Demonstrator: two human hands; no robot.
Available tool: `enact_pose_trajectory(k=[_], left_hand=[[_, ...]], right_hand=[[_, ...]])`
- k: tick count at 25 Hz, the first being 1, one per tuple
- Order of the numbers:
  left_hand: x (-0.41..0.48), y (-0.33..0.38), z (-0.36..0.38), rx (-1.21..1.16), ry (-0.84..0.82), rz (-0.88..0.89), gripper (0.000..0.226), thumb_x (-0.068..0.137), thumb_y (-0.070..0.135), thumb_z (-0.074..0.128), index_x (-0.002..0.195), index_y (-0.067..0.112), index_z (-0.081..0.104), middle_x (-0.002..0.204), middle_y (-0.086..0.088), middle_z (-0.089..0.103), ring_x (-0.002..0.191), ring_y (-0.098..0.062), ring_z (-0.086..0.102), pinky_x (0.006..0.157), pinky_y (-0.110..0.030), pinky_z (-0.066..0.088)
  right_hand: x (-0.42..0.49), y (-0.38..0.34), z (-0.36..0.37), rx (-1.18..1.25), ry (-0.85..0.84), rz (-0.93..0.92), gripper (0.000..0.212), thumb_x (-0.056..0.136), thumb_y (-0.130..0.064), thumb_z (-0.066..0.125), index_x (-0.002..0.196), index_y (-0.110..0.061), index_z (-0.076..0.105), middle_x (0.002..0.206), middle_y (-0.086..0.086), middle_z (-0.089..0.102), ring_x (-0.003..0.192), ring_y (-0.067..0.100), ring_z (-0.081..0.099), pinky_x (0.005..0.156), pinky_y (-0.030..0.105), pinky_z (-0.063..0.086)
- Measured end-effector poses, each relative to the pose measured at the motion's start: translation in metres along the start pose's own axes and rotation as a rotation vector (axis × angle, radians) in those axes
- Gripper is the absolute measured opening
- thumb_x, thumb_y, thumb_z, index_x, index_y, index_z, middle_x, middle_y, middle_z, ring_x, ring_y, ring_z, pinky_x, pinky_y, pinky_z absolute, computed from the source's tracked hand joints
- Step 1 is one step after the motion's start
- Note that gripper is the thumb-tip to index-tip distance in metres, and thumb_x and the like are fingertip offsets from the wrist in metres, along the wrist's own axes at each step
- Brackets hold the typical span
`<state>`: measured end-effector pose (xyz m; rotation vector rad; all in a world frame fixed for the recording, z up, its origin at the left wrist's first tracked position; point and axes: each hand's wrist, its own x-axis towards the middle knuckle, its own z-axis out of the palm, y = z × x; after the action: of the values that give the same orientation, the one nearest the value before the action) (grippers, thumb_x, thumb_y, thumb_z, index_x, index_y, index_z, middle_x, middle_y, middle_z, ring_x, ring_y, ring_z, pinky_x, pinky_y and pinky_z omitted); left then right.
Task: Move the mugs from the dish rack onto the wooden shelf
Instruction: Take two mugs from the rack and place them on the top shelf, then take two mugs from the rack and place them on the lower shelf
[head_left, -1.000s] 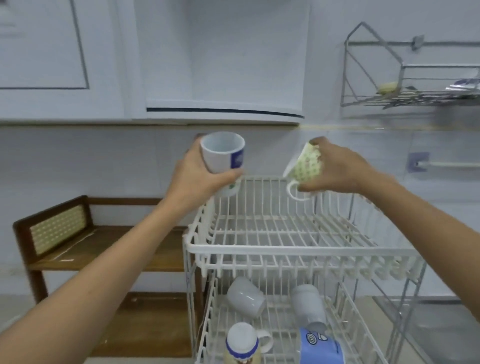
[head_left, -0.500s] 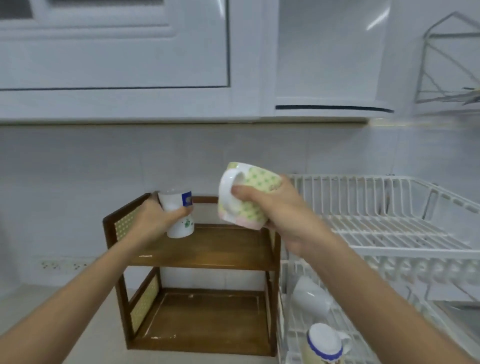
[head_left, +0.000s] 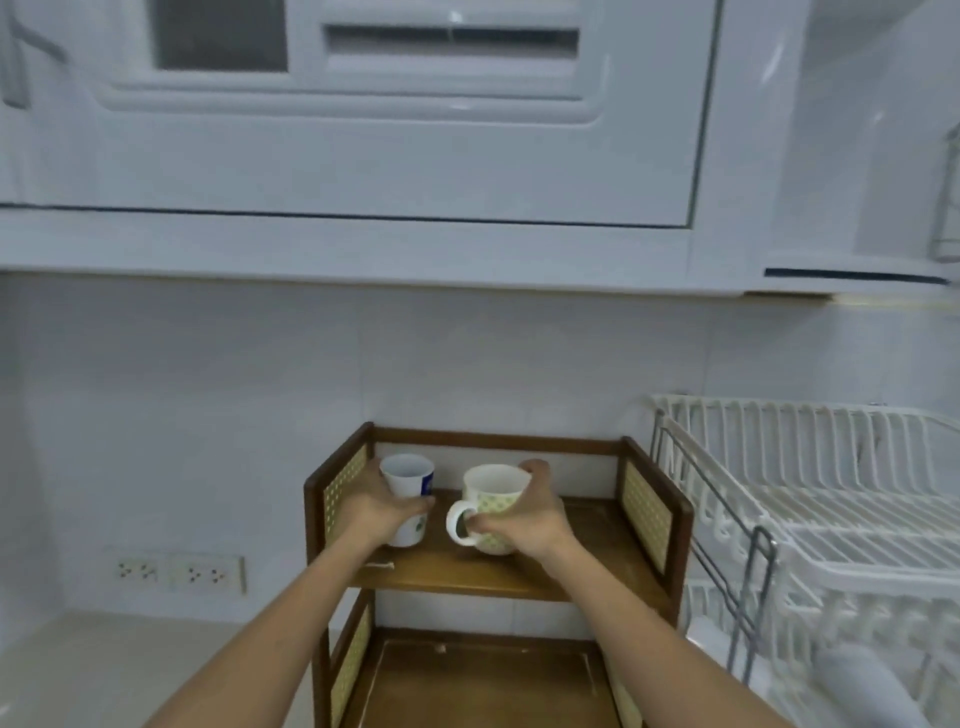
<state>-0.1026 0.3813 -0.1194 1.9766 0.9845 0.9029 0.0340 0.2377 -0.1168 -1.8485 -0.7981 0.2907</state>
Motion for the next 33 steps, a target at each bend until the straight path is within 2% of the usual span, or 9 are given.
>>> enact_pose_trajectory(k=[6, 11, 14, 18, 21, 26, 29, 31, 33], left_hand=[[0.020, -0.018, 0.006, -0.153, -0.077, 0.030, 0.059, 0.071, 0.021, 0.082, 0.119, 0.017, 0.050, 0.118, -0.005, 0.060, 0.094, -0.014, 0.051, 0.082, -0.028, 0.043], [0.024, -0.025, 0.007, -0.182, -0.105, 0.041, 0.056, 0.071, 0.022, 0.082, 0.115, 0.024, 0.046, 0.110, 0.003, 0.055, 0.095, -0.012, 0.050, 0.079, -0.028, 0.041], [0.026, -0.026, 0.007, -0.145, -0.100, 0.028, 0.062, 0.072, 0.023, 0.081, 0.124, 0.020, 0.047, 0.122, -0.003, 0.058, 0.108, -0.021, 0.056, 0.082, -0.029, 0.042], [0.019, -0.025, 0.010, -0.110, -0.091, 0.013, 0.069, 0.075, 0.029, 0.079, 0.132, 0.016, 0.042, 0.133, -0.009, 0.056, 0.119, -0.027, 0.055, 0.090, -0.031, 0.043], [-0.009, -0.012, 0.014, -0.110, 0.085, 0.093, 0.072, 0.080, 0.031, 0.073, 0.140, 0.015, 0.036, 0.127, -0.006, 0.058, 0.118, -0.030, 0.057, 0.097, -0.038, 0.047], [-0.099, 0.020, 0.030, -0.178, 0.265, 0.457, 0.040, 0.089, 0.015, 0.061, 0.127, 0.017, 0.049, 0.129, -0.005, 0.052, 0.114, -0.001, 0.046, 0.101, -0.024, 0.039], [-0.176, 0.040, 0.056, -0.209, 0.080, 0.697, 0.031, 0.089, 0.011, 0.057, 0.116, 0.026, 0.054, 0.118, 0.007, 0.055, 0.114, 0.004, 0.049, 0.102, -0.017, 0.039], [-0.218, 0.048, 0.079, -0.216, -0.140, 0.893, 0.026, 0.088, 0.012, 0.055, 0.110, 0.025, 0.058, 0.109, 0.009, 0.060, 0.109, 0.008, 0.053, 0.096, -0.009, 0.039], [-0.247, 0.051, 0.113, -0.213, -0.378, 1.037, 0.022, 0.087, 0.008, 0.054, 0.103, 0.019, 0.064, 0.101, 0.004, 0.067, 0.100, 0.001, 0.060, 0.090, -0.011, 0.044]], right_hand=[[0.029, 0.015, 0.020, -0.023, -0.007, -0.006, 0.093, 0.044, -0.038, 0.091, 0.113, -0.041, 0.028, 0.103, -0.009, 0.050, 0.097, 0.016, 0.051, 0.056, 0.015, 0.038], [0.037, 0.024, 0.024, -0.006, -0.027, -0.071, 0.091, 0.044, -0.041, 0.089, 0.112, -0.044, 0.028, 0.098, -0.023, 0.046, 0.101, 0.014, 0.053, 0.059, 0.012, 0.039], [0.035, 0.027, 0.025, -0.001, -0.023, -0.064, 0.091, 0.051, -0.038, 0.090, 0.116, -0.044, 0.027, 0.098, -0.024, 0.045, 0.105, 0.014, 0.051, 0.062, 0.012, 0.039], [0.022, 0.023, 0.019, -0.024, -0.097, -0.028, 0.105, 0.063, -0.028, 0.088, 0.142, -0.033, 0.019, 0.123, -0.004, 0.049, 0.124, 0.023, 0.047, 0.089, 0.027, 0.042], [-0.011, 0.013, 0.008, -0.054, -0.065, -0.020, 0.099, 0.073, -0.026, 0.082, 0.147, -0.017, 0.017, 0.142, 0.008, 0.047, 0.132, 0.027, 0.044, 0.097, 0.029, 0.038], [-0.121, 0.044, -0.043, 0.052, -0.037, -0.169, 0.068, 0.090, -0.024, 0.062, 0.147, -0.026, 0.027, 0.149, -0.010, 0.039, 0.137, 0.004, 0.036, 0.111, 0.027, 0.037], [-0.191, 0.085, -0.094, 0.054, -0.047, -0.208, 0.046, 0.086, -0.021, 0.060, 0.122, -0.047, 0.050, 0.119, -0.027, 0.060, 0.114, -0.009, 0.055, 0.085, 0.006, 0.047], [-0.217, 0.115, -0.134, -0.112, -0.006, -0.200, 0.032, 0.084, -0.022, 0.060, 0.101, -0.049, 0.060, 0.096, -0.024, 0.069, 0.094, -0.003, 0.066, 0.070, 0.005, 0.049], [-0.218, 0.149, -0.178, -0.265, 0.059, -0.148, 0.024, 0.085, -0.015, 0.063, 0.092, -0.038, 0.066, 0.080, -0.016, 0.070, 0.083, 0.002, 0.069, 0.070, 0.012, 0.050]])
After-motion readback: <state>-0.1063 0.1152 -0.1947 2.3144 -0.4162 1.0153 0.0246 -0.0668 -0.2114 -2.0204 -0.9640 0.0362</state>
